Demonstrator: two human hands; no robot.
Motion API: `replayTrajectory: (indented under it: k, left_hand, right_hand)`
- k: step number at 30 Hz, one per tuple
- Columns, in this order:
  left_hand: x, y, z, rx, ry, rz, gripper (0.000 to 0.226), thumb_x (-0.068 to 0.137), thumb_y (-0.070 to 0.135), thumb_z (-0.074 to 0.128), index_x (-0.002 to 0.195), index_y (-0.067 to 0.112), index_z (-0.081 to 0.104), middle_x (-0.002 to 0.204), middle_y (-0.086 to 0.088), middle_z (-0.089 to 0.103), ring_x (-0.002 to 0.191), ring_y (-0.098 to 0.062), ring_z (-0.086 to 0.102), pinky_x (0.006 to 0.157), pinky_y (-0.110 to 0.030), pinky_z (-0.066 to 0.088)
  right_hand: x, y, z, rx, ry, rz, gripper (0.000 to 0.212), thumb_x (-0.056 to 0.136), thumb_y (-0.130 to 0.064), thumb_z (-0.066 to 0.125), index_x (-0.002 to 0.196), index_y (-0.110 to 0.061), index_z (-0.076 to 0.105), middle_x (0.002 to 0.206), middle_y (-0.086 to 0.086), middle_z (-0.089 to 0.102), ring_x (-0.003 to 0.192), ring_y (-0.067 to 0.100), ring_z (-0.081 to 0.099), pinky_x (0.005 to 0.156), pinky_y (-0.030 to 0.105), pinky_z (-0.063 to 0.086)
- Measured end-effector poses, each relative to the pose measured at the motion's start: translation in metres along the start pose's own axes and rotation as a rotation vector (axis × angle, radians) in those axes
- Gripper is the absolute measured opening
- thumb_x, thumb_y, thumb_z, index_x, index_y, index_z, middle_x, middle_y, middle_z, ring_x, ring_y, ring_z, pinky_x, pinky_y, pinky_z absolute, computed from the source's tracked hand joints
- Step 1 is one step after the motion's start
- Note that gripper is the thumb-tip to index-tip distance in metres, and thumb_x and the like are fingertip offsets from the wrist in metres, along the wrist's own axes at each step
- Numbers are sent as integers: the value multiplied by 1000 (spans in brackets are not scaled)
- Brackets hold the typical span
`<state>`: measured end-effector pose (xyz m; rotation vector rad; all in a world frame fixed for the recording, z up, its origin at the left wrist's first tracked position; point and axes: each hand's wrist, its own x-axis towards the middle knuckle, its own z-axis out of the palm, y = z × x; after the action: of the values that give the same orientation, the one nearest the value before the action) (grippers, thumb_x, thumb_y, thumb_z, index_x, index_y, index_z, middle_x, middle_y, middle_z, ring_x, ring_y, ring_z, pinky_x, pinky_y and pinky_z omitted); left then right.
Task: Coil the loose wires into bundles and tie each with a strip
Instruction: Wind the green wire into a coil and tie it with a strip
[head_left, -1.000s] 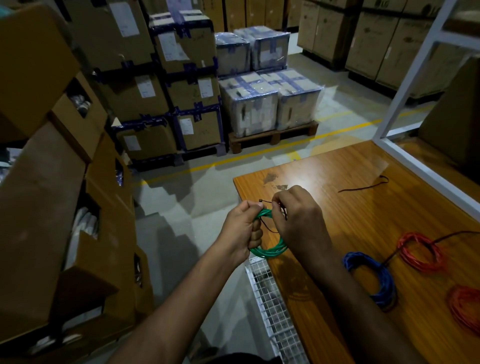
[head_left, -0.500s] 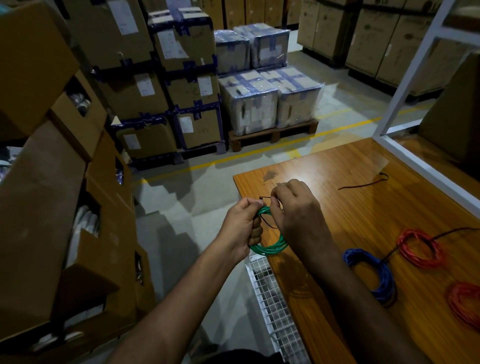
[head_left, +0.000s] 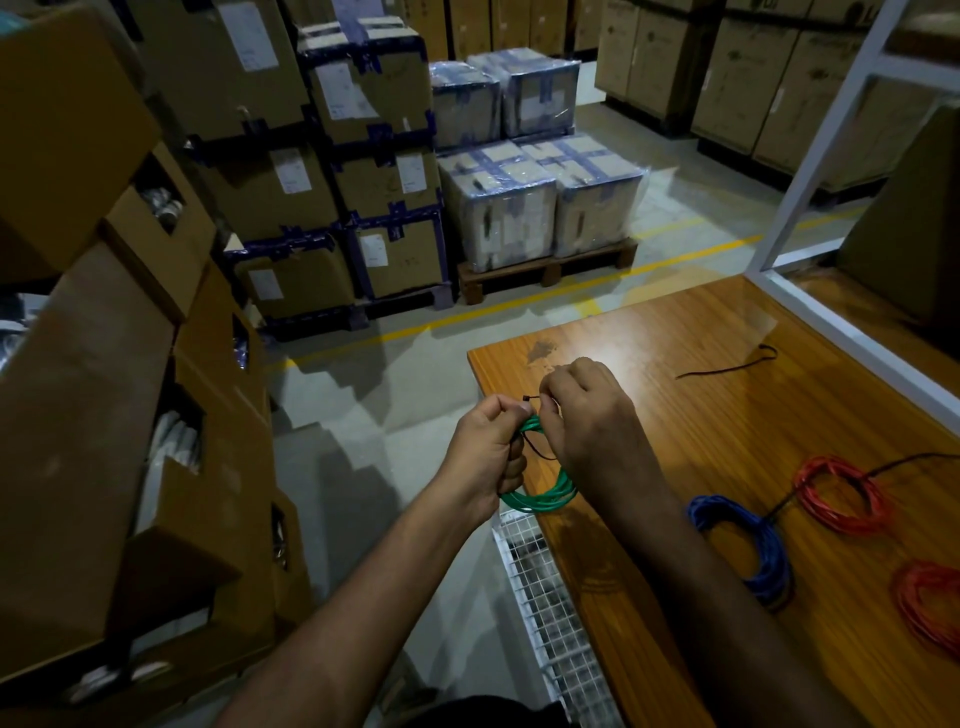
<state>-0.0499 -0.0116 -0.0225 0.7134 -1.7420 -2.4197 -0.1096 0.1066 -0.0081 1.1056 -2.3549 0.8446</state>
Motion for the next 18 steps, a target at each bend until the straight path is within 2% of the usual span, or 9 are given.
replayTrajectory:
  k: [4, 7, 10, 13, 16, 18]
  left_hand:
    - [-1, -1, 0, 113, 19, 33, 22, 103, 26, 50, 83, 17, 53, 53, -4, 29, 41, -15, 20, 39, -21, 17]
    - [-2, -1, -1, 140, 34, 46, 19, 103, 27, 50, 90, 14, 54, 54, -5, 32, 41, -15, 23, 40, -23, 17]
    - [-4, -1, -3, 153, 43, 55, 19, 103, 27, 52, 88, 15, 54, 54, -5, 31, 40, -14, 23, 40, -22, 16]
    - [-4, -3, -1, 183, 46, 71, 20, 103, 28, 52, 87, 15, 54, 53, -5, 31, 41, -15, 22, 40, -23, 16]
    - [-4, -4, -2, 206, 47, 72, 19, 103, 29, 52, 89, 15, 54, 52, -2, 32, 39, -12, 23, 41, -23, 16]
    - [-5, -3, -4, 232, 42, 90, 19, 102, 30, 53, 93, 14, 57, 50, 1, 34, 39, -11, 24, 42, -25, 16]
  right_hand:
    - [-2, 0, 4, 74, -36, 47, 9, 92, -13, 63, 92, -5, 67, 90, 10, 59, 82, 24, 57, 67, 42, 52]
    - [-2, -1, -3, 169, 14, 150, 19, 87, -23, 71, 102, -11, 71, 82, 0, 64, 68, 9, 56, 63, 23, 48]
    - [1, -1, -11, 250, 27, 268, 8, 84, -24, 75, 86, -16, 75, 69, -7, 67, 60, -1, 58, 53, 11, 44]
    - [5, -2, -7, 336, -3, 410, 9, 82, -25, 77, 77, -18, 76, 65, -7, 67, 60, 0, 62, 50, 10, 44]
    - [9, 3, -2, 422, -59, 532, 12, 80, -29, 79, 76, -17, 77, 67, -5, 68, 61, 3, 63, 50, 11, 41]
    - [11, 4, -1, 452, -91, 549, 14, 80, -30, 80, 77, -17, 78, 69, -4, 70, 64, 6, 66, 52, 16, 46]
